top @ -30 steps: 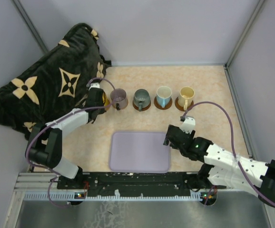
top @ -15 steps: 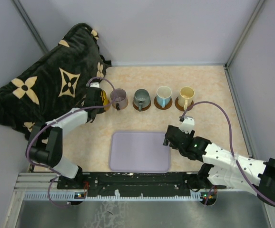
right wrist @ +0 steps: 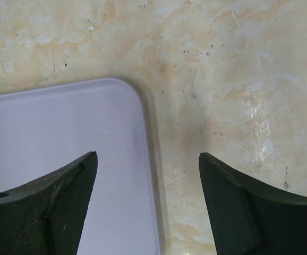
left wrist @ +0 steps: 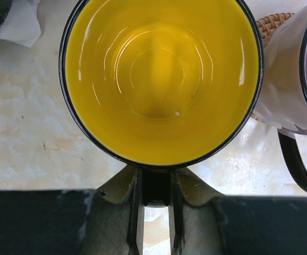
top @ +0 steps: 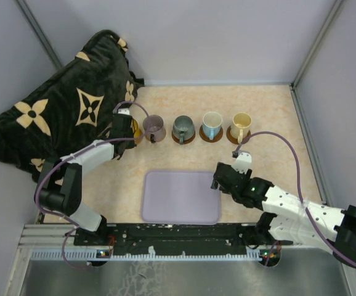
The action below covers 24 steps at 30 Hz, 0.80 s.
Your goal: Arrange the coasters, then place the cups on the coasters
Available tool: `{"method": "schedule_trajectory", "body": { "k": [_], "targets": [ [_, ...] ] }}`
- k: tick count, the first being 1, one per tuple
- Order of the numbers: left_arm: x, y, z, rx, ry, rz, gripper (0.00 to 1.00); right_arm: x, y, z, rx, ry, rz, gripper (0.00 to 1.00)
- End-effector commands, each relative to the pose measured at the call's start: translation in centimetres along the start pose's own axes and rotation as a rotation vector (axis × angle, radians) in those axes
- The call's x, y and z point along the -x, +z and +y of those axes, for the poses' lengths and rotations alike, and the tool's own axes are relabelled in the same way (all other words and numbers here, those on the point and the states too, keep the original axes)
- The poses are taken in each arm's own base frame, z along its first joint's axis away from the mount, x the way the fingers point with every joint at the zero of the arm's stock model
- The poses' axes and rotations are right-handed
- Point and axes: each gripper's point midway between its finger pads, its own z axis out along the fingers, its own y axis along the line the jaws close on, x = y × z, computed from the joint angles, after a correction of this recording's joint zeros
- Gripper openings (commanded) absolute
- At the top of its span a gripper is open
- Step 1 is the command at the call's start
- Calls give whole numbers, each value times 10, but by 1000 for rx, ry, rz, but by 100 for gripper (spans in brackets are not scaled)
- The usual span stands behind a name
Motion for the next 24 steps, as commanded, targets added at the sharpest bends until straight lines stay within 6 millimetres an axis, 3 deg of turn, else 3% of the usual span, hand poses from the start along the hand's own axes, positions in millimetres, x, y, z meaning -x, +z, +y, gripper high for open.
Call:
{"method": "schedule_trajectory", "body": {
  "k": [1,24],
  "targets": [
    [27,-1,1,6,-24,-76,0,16,-3,12,28,51,-44,78],
    [21,6,1,8,-26,-56,0,16,-3,12,31,57,-44,78]
  ]
}}
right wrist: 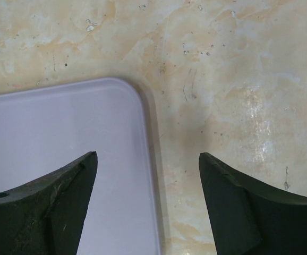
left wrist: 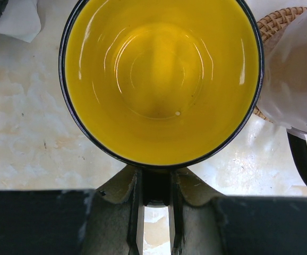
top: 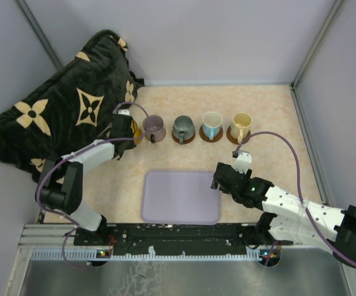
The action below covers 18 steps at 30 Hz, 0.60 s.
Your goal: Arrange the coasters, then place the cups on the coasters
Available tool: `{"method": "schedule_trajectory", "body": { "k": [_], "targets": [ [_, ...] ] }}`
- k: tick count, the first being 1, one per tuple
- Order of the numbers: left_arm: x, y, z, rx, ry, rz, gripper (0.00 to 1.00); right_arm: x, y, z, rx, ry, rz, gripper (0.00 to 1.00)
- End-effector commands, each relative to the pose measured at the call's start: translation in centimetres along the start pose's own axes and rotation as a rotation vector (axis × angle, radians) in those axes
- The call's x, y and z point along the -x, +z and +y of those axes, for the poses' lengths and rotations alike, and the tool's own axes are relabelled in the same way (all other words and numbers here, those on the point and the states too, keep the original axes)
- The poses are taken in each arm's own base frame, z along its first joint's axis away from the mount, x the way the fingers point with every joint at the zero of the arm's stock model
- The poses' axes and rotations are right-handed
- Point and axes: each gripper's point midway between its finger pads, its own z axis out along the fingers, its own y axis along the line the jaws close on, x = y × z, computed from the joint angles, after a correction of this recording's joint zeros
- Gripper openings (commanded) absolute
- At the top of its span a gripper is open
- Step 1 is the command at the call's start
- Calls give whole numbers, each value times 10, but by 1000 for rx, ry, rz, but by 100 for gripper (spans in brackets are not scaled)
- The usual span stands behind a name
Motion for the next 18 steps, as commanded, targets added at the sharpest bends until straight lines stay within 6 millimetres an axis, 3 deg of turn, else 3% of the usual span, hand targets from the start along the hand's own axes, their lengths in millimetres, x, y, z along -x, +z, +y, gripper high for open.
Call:
{"method": "schedule_trajectory", "body": {
  "k": [1,18],
  "targets": [
    [25,3,-2,-4,-28,-69,0,16,-3,12,29,54,-44,78],
    [20,7,-5,-17,-43,-49,2,15,-2,14,38,55,-42,78]
  ]
}}
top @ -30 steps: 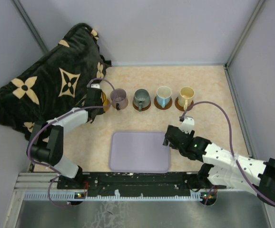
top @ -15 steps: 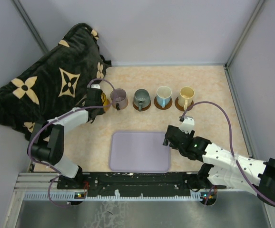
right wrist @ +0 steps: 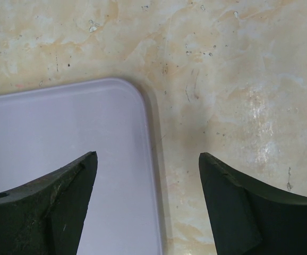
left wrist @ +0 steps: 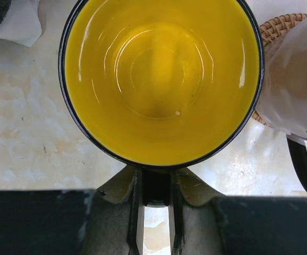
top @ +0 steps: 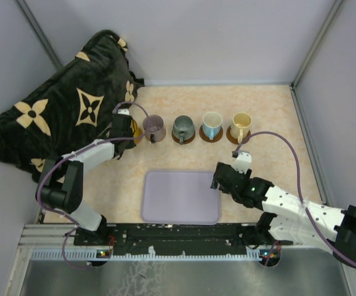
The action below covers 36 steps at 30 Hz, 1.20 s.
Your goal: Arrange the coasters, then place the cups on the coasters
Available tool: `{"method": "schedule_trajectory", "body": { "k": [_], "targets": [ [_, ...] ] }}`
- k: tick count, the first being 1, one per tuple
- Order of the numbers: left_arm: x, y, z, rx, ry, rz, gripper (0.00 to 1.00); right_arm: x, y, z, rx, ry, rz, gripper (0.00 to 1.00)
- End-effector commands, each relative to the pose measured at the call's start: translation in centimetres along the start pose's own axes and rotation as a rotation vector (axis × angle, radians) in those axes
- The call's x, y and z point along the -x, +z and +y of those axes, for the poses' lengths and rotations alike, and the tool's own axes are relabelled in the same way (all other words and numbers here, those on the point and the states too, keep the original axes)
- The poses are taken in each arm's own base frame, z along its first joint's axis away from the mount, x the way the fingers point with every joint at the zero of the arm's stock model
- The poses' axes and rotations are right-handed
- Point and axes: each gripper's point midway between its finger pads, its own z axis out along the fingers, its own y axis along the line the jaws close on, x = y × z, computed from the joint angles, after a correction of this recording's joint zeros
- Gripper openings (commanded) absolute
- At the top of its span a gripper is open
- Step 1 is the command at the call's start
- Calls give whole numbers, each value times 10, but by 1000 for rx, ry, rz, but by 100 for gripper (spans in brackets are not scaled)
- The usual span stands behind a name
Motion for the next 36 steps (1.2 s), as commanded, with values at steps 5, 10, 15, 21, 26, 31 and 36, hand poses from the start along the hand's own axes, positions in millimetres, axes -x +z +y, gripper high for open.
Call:
{"method": "schedule_trajectory", "body": {
  "k": [5,10,15,21,26,31,36],
  "targets": [
    [17,2,-3,-8,-40,-36,17,14,-1,13,33,48,-37,78],
    [20,0,-1,2,-41,-40,32,12,0,14,32,42,-32,78],
    [24,-2,1,12,-40,-48,54,11,1,16,35,44,-28,78],
    [27,-4,3,24,-43,-51,61,10,2,16,34,41,-25,78],
    [31,-9,6,36,-46,-64,63,9,2,15,31,38,-22,78],
    [31,-11,8,43,-39,-58,64,10,3,17,33,39,-23,78],
    [27,-13,10,49,-40,-40,64,9,3,16,33,40,-21,78]
  ]
}}
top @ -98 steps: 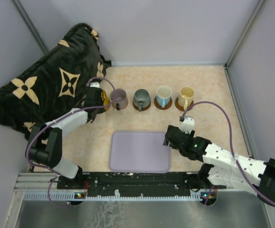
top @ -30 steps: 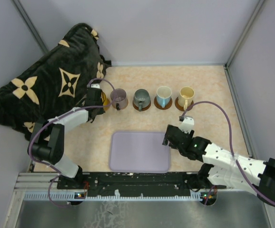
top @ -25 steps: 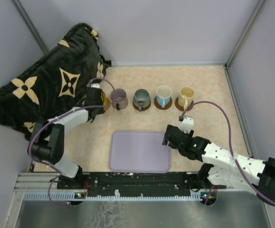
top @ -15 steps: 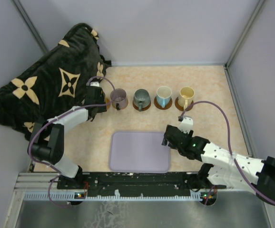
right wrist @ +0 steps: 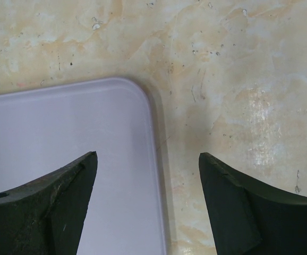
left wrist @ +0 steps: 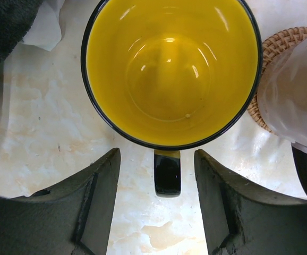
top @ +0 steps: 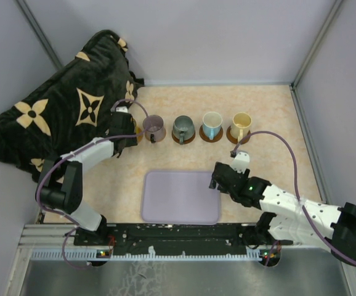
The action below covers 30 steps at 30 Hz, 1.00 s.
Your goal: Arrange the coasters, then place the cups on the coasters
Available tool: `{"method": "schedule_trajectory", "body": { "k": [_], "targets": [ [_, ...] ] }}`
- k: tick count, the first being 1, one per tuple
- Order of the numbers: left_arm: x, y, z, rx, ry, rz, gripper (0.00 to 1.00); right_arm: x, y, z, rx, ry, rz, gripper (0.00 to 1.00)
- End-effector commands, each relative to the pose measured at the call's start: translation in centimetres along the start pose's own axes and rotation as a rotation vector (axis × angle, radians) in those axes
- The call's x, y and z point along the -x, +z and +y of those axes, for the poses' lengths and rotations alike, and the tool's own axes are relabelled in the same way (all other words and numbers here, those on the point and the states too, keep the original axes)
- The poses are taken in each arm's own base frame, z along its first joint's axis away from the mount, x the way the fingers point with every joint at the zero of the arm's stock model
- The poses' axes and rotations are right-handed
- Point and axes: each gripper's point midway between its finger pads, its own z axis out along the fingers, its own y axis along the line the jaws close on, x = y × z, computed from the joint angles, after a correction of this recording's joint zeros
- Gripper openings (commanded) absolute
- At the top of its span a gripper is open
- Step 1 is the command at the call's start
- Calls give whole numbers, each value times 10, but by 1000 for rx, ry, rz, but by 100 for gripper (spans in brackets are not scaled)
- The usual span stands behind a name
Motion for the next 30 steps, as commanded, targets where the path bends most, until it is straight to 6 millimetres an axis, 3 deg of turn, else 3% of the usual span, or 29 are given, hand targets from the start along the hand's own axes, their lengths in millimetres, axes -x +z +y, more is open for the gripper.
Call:
{"method": "schedule_trajectory", "body": {
  "k": [1,22,30],
  "targets": [
    [16,-11,4,12,-24,-27,64,12,-2,12,32,43,-31,78],
    [2,-19,26,116,-43,8,65,6,1,8,27,47,-21,78],
    [2,-20,25,108,-47,8,66,5,0,7,27,51,-19,78]
  ]
}}
